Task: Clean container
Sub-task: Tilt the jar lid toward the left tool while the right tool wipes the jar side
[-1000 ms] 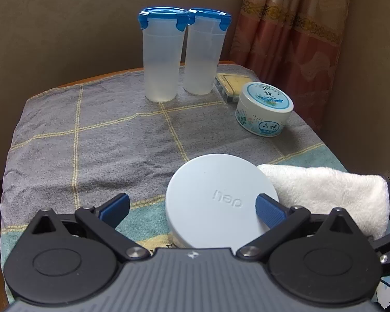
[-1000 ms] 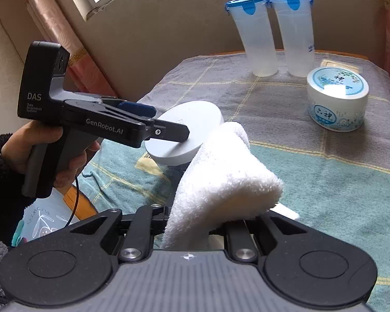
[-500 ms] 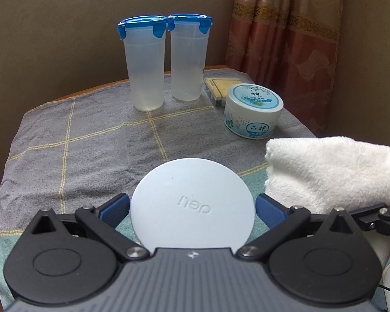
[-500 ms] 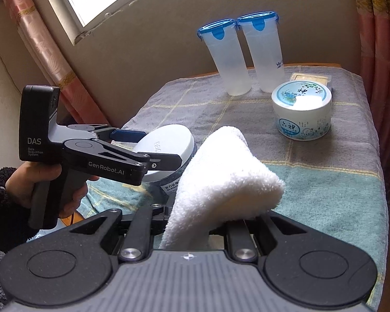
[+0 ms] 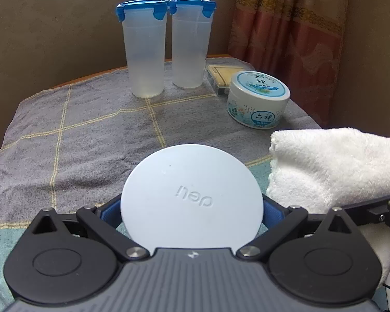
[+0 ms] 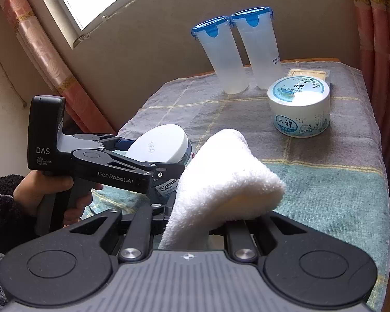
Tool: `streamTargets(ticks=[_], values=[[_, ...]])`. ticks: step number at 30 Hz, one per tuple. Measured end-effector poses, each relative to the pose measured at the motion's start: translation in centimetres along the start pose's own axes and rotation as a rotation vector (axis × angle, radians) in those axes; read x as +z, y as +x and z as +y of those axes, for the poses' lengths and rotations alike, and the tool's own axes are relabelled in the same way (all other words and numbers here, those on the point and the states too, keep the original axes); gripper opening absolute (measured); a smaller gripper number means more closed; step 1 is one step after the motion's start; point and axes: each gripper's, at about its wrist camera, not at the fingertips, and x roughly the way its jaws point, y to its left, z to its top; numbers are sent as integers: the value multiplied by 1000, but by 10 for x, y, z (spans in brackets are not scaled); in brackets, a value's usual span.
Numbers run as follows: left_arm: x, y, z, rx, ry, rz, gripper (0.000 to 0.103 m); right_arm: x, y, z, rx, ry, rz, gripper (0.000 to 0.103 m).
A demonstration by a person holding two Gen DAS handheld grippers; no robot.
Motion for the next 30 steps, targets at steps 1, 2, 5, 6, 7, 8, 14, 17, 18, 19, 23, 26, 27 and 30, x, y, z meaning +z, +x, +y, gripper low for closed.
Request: streamTargets(ticks=[1, 2, 5, 6, 7, 8, 14, 17, 18, 19, 23, 26, 27, 30], values=[[1, 0, 1, -11, 16, 3, 100, 0, 0, -1, -2, 2, 0, 19], [1, 1, 2, -23, 33, 5, 100, 1, 0, -1, -4, 3, 1, 19], [3, 1, 6, -70, 115, 1, 100, 3, 0, -1, -15, 0, 3, 19], [4, 1, 8, -92, 150, 0, 100, 4, 1, -1, -19, -1, 4, 19], [4, 1, 10, -120, 184, 1, 100, 4, 1, -1, -23, -2, 6, 19], [4, 2, 12, -149, 216, 0, 100, 5, 2, -1, -27, -1, 9, 19], [10, 7, 24, -314, 409, 21, 100, 10, 9, -1, -50, -4, 28, 19], [13, 11, 28, -382, 490, 26, 100, 14, 12, -1, -61, -8, 33, 19], [14, 12, 29, -404, 517, 27, 100, 16, 13, 0, -65, -11, 35, 19], [15, 13, 30, -425, 541, 28, 100, 17, 14, 0, -69, -13, 36, 19], [17, 15, 31, -503, 631, 30, 100, 23, 18, 0, -84, -21, 43, 19], [19, 18, 30, -560, 703, 42, 100, 27, 20, 1, -93, -26, 45, 19], [20, 19, 30, -574, 721, 48, 100, 28, 21, 1, -94, -27, 46, 19], [24, 24, 28, -612, 782, 70, 100, 31, 23, 1, -98, -30, 50, 19]])
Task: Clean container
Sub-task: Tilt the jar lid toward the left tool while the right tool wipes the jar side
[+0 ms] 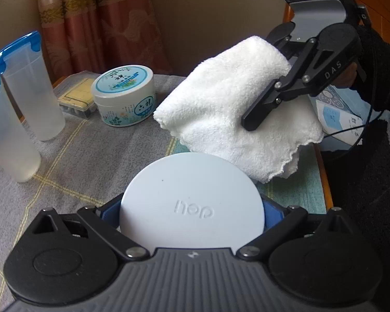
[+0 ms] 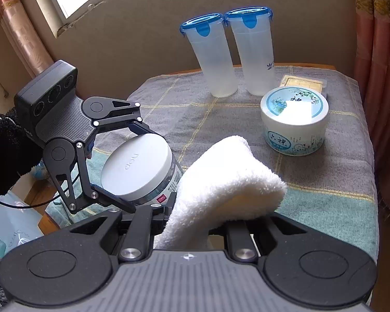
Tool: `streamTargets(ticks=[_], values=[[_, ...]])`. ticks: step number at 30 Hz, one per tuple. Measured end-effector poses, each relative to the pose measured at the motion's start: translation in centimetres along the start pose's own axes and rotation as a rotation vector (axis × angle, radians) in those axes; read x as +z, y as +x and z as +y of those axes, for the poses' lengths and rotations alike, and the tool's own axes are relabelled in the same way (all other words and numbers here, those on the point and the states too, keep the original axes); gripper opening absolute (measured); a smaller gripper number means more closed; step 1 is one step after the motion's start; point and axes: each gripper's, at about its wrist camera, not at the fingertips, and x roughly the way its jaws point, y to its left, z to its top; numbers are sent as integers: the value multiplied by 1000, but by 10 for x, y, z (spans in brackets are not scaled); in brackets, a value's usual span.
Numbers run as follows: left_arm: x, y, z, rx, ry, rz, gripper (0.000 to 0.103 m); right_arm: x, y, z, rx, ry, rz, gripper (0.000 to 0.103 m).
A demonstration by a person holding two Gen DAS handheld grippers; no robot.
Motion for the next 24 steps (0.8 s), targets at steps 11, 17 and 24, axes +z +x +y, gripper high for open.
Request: streamTargets(ticks=[11, 17, 24], values=[[4, 1, 2, -4, -45, -15, 101, 2, 6, -2, -3, 3, 4, 19], [2, -20, -1, 74, -202, -73, 102, 1, 2, -1, -2, -16, -7, 19], [-1, -31, 1, 172, -346, -61, 102, 29, -1, 3, -11, -141, -47, 19]])
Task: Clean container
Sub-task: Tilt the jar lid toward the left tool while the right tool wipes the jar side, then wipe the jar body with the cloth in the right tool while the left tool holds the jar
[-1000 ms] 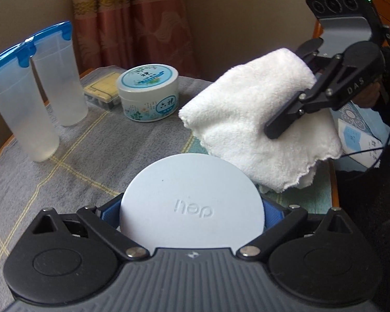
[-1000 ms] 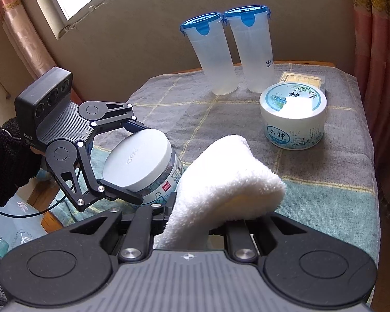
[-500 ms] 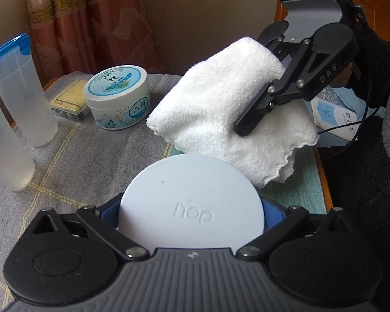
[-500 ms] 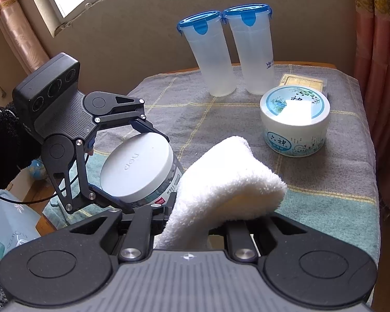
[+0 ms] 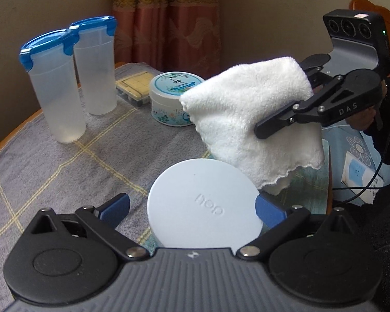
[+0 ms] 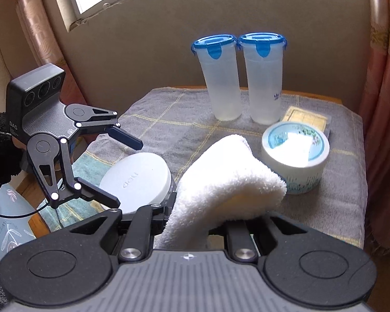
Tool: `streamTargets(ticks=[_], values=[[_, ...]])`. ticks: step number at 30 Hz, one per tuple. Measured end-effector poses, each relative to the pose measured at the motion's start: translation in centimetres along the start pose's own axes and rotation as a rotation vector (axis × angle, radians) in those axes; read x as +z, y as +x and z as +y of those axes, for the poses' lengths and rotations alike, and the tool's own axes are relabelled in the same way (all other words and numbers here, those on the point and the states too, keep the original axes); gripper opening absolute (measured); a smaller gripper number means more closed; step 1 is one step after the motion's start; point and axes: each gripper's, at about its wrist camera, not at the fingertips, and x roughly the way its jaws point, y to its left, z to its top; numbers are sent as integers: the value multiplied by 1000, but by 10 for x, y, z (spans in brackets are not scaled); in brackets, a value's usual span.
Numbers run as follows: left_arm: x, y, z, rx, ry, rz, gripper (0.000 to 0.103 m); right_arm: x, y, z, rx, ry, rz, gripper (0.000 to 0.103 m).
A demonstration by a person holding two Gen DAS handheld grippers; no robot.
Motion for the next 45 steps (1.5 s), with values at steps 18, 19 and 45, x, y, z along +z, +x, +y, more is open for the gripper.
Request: streamTargets(ticks=[18, 19, 45], values=[[2, 2, -2, 109, -213, 79, 103, -16, 27, 13, 139, -7, 86, 20], [3, 2, -3, 115, -223, 87, 103, -18, 26, 16, 146, -2, 88, 20], [6, 2, -7, 170, -254, 122, 103, -37, 21, 23, 188, 71, 65, 20]])
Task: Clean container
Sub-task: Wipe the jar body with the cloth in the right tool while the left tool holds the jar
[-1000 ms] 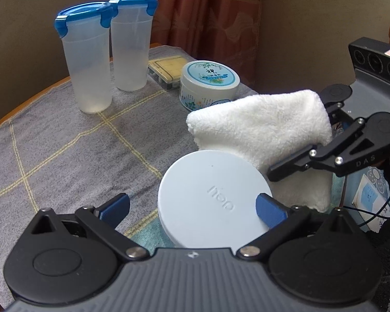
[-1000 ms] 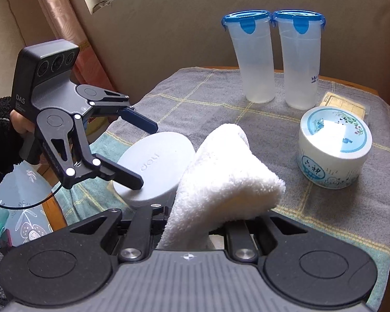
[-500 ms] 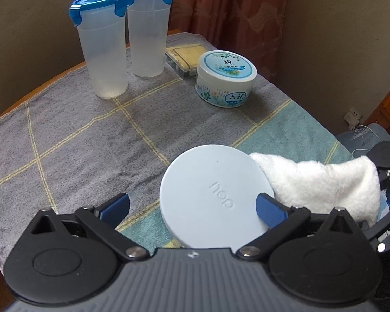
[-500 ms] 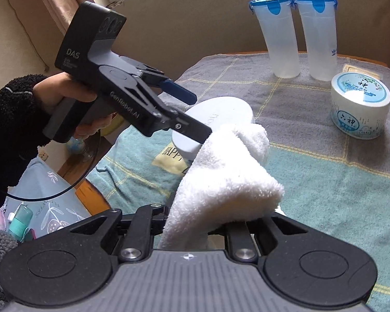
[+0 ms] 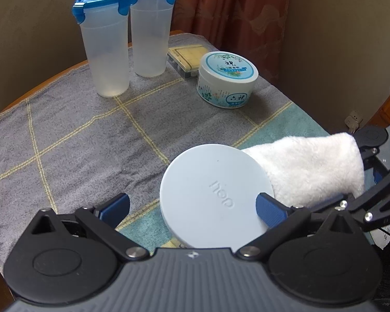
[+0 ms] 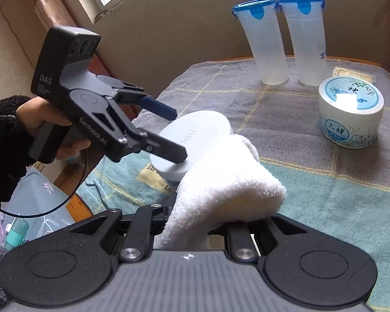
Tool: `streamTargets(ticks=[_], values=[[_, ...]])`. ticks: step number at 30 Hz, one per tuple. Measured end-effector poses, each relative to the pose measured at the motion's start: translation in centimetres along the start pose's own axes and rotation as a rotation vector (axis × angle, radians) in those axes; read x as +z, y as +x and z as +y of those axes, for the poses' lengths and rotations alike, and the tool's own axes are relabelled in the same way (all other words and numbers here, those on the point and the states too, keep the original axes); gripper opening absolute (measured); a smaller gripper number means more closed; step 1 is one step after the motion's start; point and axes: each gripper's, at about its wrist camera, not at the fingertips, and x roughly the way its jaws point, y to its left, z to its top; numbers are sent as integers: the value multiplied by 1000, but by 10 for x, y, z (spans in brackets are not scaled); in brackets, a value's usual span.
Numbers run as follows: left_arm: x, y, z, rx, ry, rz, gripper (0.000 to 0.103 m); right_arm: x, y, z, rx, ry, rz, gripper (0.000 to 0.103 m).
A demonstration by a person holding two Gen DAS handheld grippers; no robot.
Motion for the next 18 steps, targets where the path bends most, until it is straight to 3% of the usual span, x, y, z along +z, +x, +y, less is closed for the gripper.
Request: streamTargets(ticks=[18], values=[[2, 1, 2, -10, 9, 3, 103, 54, 15, -40, -90, -119, 19, 20]])
